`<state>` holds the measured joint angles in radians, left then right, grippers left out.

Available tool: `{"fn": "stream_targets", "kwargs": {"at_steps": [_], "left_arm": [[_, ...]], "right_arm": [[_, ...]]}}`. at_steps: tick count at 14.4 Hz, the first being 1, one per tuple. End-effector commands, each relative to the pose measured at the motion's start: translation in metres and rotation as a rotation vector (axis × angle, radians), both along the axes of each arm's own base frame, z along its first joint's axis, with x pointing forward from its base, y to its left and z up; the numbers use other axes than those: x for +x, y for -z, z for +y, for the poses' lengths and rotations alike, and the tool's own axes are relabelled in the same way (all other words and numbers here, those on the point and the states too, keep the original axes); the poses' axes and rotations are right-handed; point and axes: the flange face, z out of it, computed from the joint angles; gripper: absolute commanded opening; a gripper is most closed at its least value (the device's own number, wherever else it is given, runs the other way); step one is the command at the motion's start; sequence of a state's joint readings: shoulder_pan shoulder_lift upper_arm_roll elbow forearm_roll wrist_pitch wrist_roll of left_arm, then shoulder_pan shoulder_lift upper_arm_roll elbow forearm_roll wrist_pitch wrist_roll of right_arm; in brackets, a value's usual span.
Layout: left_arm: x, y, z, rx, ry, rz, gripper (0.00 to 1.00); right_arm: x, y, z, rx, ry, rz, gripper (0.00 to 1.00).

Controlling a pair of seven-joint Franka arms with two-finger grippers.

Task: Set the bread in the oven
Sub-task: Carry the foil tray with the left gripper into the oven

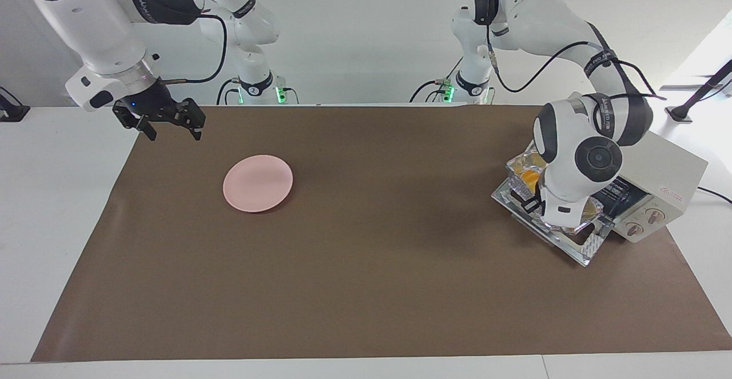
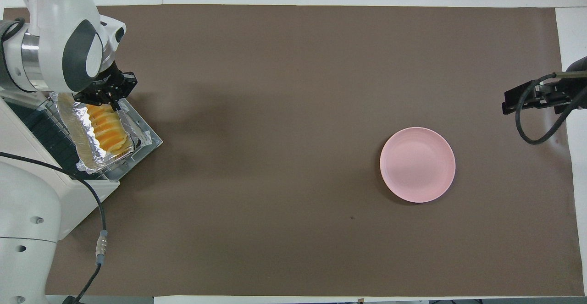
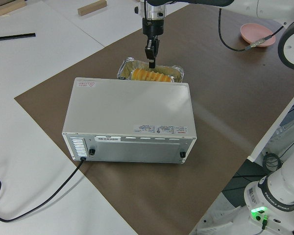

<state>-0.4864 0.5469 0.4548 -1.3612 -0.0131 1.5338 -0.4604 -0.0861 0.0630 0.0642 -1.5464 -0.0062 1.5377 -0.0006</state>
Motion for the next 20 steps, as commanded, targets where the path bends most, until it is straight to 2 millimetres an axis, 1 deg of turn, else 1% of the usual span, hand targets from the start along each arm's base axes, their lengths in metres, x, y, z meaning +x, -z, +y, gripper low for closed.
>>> {"fn": "stream_targets", "kwargs": {"at_steps": [1, 4, 5, 7, 8, 9, 10, 11, 12, 13, 16, 17, 18, 19, 20], "left_arm": [[-0.01, -0.011, 0.022, -0.002, -0.003, 0.013, 0.0], [-0.011, -0.014, 0.042, -0.003, -0.014, 0.016, 0.0], [-0.014, -0.013, 0.053, 0.0, -0.018, 0.022, 0.0], [-0.019, -0.014, 0.071, 0.006, -0.036, 0.022, 0.0], [-0.021, -0.011, 0.075, 0.005, -0.044, 0.028, 0.0], [-0.023, -0.013, 0.077, 0.001, -0.047, 0.027, 0.0], [-0.026, -0.009, 0.084, 0.002, -0.06, 0.039, 0.0], [-0.029, -0.007, 0.089, 0.0, -0.07, 0.045, 0.0], [-0.031, -0.006, 0.092, -0.002, -0.077, 0.051, 0.0], [-0.034, -0.004, 0.103, 0.011, -0.099, 0.055, 0.0], [-0.037, -0.006, 0.113, 0.014, -0.119, 0.054, 0.0], [-0.039, -0.005, 0.118, 0.012, -0.129, 0.056, 0.0], [-0.039, -0.005, 0.119, 0.012, -0.131, 0.054, 0.0], [-0.039, -0.006, 0.127, 0.014, -0.144, 0.049, 0.0], [-0.041, -0.004, 0.134, 0.021, -0.167, 0.044, 0.0]], "right_arm": [[-0.008, -0.001, 0.001, -0.016, 0.006, 0.004, 1.0], [-0.01, -0.003, -0.005, -0.016, 0.018, 0.013, 1.0], [-0.012, -0.009, -0.009, -0.015, 0.026, -0.001, 1.0], [-0.016, -0.017, -0.009, -0.016, 0.027, -0.016, 1.0], [-0.017, -0.02, -0.009, -0.013, 0.029, -0.024, 1.0], [-0.019, -0.023, -0.012, -0.009, 0.037, -0.03, 1.0], [-0.023, -0.031, -0.019, -0.005, 0.048, -0.042, 1.0], [-0.025, -0.035, -0.023, 0.0, 0.049, -0.047, 1.0], [-0.032, -0.045, -0.026, 0.006, 0.048, -0.064, 1.0], [-0.042, -0.055, -0.029, 0.01, 0.053, -0.078, 1.0], [-0.079, -0.076, -0.019, 0.006, 0.047, -0.078, 1.0], [-0.081, -0.076, -0.016, 0.007, 0.041, -0.066, 1.0], [-0.081, -0.075, -0.021, 0.01, 0.05, -0.063, 1.0], [-0.078, -0.073, -0.028, 0.012, 0.062, -0.062, 1.0], [-0.07, -0.065, -0.033, 0.017, 0.068, -0.05, 1.0]]}}
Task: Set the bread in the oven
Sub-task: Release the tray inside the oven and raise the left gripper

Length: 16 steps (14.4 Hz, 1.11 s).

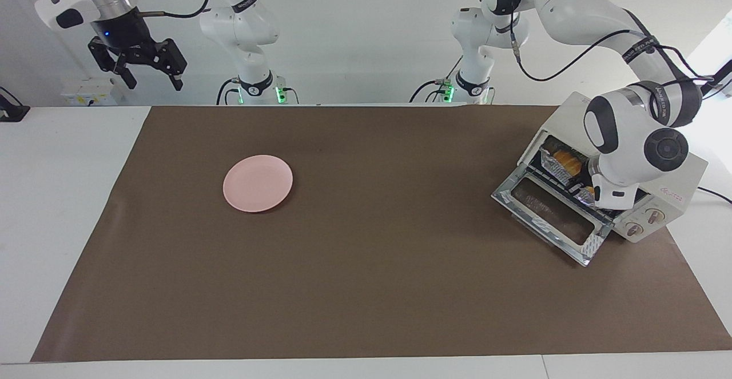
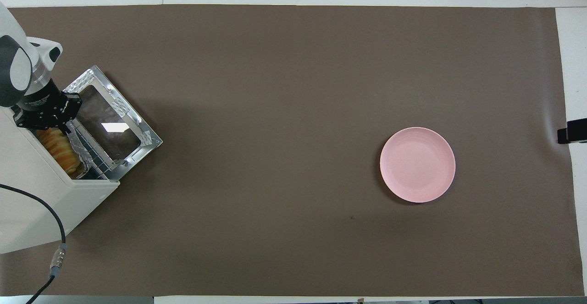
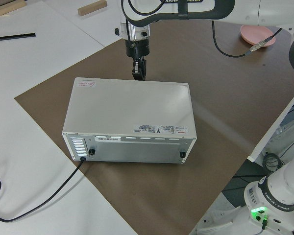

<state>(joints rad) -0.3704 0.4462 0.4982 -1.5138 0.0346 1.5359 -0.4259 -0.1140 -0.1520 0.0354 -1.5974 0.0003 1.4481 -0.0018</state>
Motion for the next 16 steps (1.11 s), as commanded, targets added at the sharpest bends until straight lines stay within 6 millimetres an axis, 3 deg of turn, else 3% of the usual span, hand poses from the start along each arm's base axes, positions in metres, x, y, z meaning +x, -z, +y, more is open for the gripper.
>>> {"fn": "stream_targets", "kwargs": {"at_steps": [1, 2, 3, 4, 7, 10, 13, 16], "left_arm": [[-0.011, -0.001, 0.014, 0.016, -0.037, -0.021, 0.0], [-0.012, 0.0, 0.014, 0.016, -0.042, -0.028, 0.0], [-0.012, -0.001, 0.015, 0.016, -0.045, -0.031, 0.43], [-0.012, -0.005, 0.015, 0.014, -0.045, -0.042, 0.99], [0.003, -0.023, 0.002, 0.005, -0.015, -0.124, 1.0], [0.016, -0.037, -0.04, -0.033, 0.033, -0.168, 1.0], [0.02, -0.055, -0.07, -0.068, 0.098, -0.211, 1.0], [0.013, -0.095, -0.065, -0.166, 0.174, -0.305, 1.0]], "right_arm": [[0.015, 0.023, -0.017, 0.031, 0.02, 0.029, 1.0], [0.019, 0.024, -0.016, 0.032, 0.019, 0.032, 1.0], [0.021, 0.026, -0.013, 0.032, 0.013, 0.035, 1.0], [0.021, 0.029, -0.013, 0.033, 0.016, 0.043, 1.0], [0.022, 0.031, -0.009, 0.061, 0.014, 0.048, 1.0], [0.023, 0.031, -0.009, 0.051, 0.002, 0.046, 1.0], [0.023, 0.029, -0.011, 0.039, -0.049, 0.037, 1.0], [0.023, 0.03, -0.011, 0.04, -0.069, 0.04, 1.0]]}}
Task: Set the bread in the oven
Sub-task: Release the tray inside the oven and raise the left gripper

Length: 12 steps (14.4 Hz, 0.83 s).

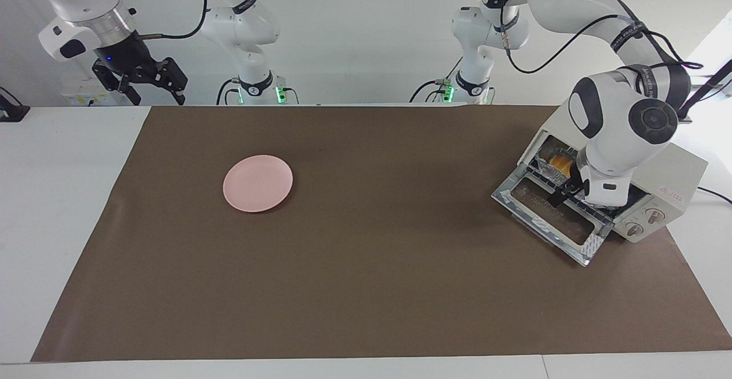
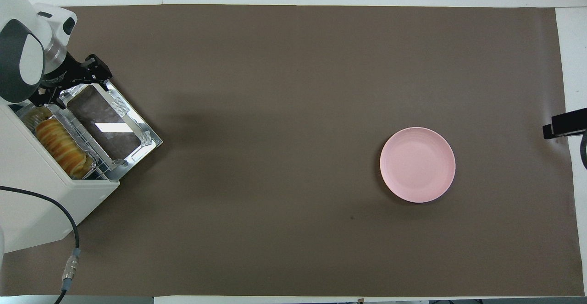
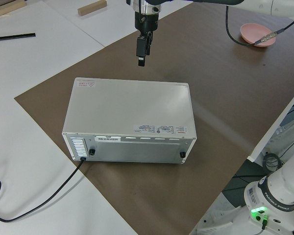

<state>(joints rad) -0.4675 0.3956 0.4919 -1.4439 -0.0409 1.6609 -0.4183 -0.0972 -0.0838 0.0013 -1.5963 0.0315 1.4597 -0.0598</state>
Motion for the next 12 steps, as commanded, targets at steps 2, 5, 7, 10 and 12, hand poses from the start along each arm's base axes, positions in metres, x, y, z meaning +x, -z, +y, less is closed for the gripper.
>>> {"fn": "stream_targets", "kwargs": {"at_steps": [2, 5, 7, 10, 12], "left_arm": [[-0.015, -0.049, 0.025, -0.099, 0.137, -0.087, 1.0], [-0.024, -0.074, 0.058, -0.121, 0.228, -0.109, 1.0], [-0.039, -0.107, 0.078, -0.139, 0.223, -0.161, 1.0], [-0.06, -0.145, 0.08, -0.167, 0.229, -0.19, 1.0], [-0.071, -0.163, 0.068, -0.182, 0.258, -0.204, 1.0]], "right_arm": [[-0.001, -0.003, -0.003, -0.002, -0.026, -0.014, 1.0], [-0.004, -0.001, -0.002, -0.003, -0.022, -0.007, 1.0], [-0.008, -0.004, -0.001, 0.001, -0.027, 0.004, 1.0], [-0.01, -0.003, 0.0, 0.003, -0.031, 0.015, 1.0], [-0.01, -0.003, 0.0, 0.003, -0.029, 0.015, 1.0]]}}
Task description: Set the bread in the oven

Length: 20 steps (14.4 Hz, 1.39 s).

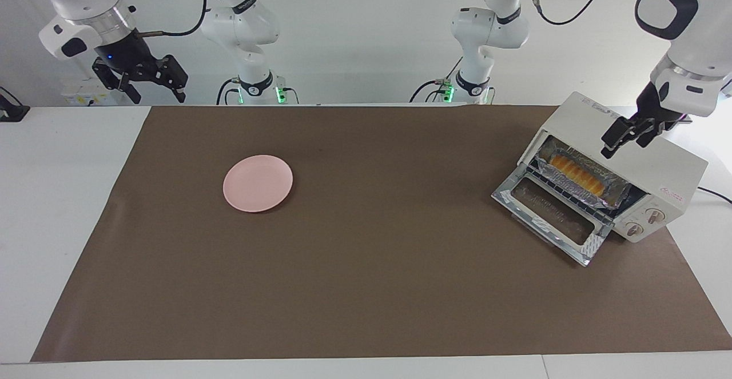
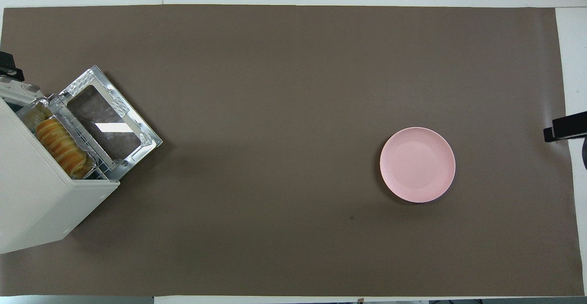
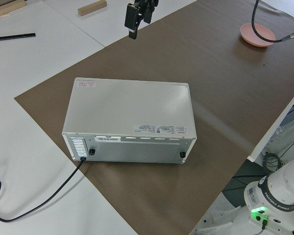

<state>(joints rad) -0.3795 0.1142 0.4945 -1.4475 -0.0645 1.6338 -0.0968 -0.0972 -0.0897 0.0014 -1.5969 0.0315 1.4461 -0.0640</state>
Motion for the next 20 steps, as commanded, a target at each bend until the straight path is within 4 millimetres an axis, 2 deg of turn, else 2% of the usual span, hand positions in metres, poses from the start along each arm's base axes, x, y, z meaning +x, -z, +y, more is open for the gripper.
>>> {"fn": "stream_targets", "kwargs": {"at_steps": [1, 3, 7, 8, 10, 11, 13, 16, 20], "left_arm": [[-0.012, -0.008, -0.028, -0.023, 0.068, 0.0, 1.0], [-0.024, -0.015, -0.034, -0.037, 0.093, 0.036, 1.0], [-0.038, -0.015, -0.083, -0.032, 0.192, 0.091, 1.0], [-0.041, -0.009, -0.088, -0.033, 0.203, 0.101, 1.0], [-0.062, 0.016, -0.09, -0.036, 0.233, 0.123, 1.0], [-0.063, 0.021, -0.092, -0.036, 0.238, 0.109, 1.0], [-0.063, 0.021, -0.098, -0.034, 0.246, 0.115, 1.0], [-0.07, 0.019, -0.12, 0.039, 0.303, 0.139, 1.0], [-0.071, 0.014, -0.122, 0.035, 0.307, 0.129, 1.0]], "right_arm": [[-0.007, -0.002, -0.001, 0.002, -0.024, 0.005, 1.0], [-0.007, -0.002, -0.001, 0.002, -0.024, 0.005, 1.0], [-0.007, -0.002, -0.001, 0.002, -0.024, 0.007, 1.0], [-0.007, -0.002, -0.001, 0.002, -0.024, 0.007, 1.0], [-0.007, -0.002, -0.001, 0.002, -0.024, 0.007, 1.0], [-0.007, -0.002, -0.001, 0.002, -0.024, 0.007, 1.0], [-0.007, -0.002, -0.001, 0.002, -0.024, 0.007, 1.0], [-0.007, -0.002, -0.001, 0.002, -0.024, 0.007, 1.0], [-0.007, -0.002, -0.001, 0.002, -0.024, 0.005, 1.0]]}}
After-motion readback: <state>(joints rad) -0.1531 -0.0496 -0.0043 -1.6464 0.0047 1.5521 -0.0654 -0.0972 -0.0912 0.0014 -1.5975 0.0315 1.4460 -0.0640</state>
